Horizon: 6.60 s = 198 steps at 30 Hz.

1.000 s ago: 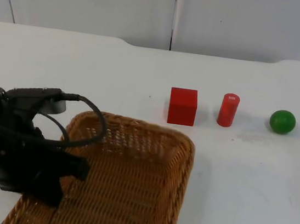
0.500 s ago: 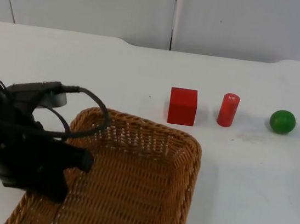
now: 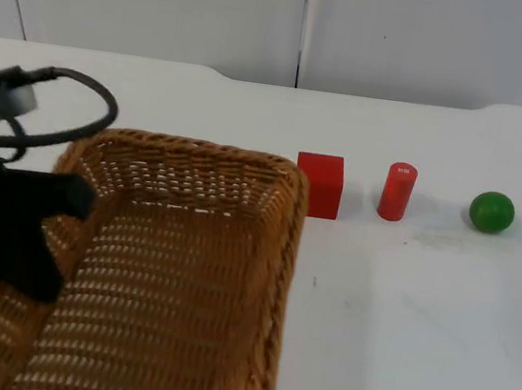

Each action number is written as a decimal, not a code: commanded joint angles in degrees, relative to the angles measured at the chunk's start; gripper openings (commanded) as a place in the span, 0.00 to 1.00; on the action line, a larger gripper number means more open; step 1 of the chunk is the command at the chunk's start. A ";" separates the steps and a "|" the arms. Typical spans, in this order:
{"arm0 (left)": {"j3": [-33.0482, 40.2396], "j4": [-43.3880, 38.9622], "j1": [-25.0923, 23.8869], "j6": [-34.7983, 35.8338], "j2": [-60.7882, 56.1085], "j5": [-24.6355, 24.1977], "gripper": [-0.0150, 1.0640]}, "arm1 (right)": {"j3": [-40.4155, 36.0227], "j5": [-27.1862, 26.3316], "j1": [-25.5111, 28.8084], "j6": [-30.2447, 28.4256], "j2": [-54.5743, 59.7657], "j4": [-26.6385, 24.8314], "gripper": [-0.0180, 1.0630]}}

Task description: Pick up the basket with the left hand and place the object to the left of the red cylinder into the basket with the right hand.

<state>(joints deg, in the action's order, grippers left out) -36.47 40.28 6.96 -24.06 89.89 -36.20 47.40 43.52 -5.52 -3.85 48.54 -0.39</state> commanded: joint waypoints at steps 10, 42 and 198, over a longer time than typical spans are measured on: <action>-4.25 -4.15 -3.70 3.68 -9.32 -12.35 0.01 | -3.94 -3.43 0.25 -0.26 -0.13 -0.21 0.99; -6.19 -6.28 -3.70 5.50 -12.76 -15.62 0.01 | 3.99 -2.40 0.25 -1.92 4.20 -3.26 0.99; -6.19 -6.46 -3.70 9.59 -12.65 -11.24 0.01 | 69.50 26.44 -26.89 -46.43 64.88 -12.72 0.02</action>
<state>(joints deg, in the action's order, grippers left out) -42.24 32.97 3.38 -14.87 77.75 -47.64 116.63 69.92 -31.82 -50.67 114.28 -13.28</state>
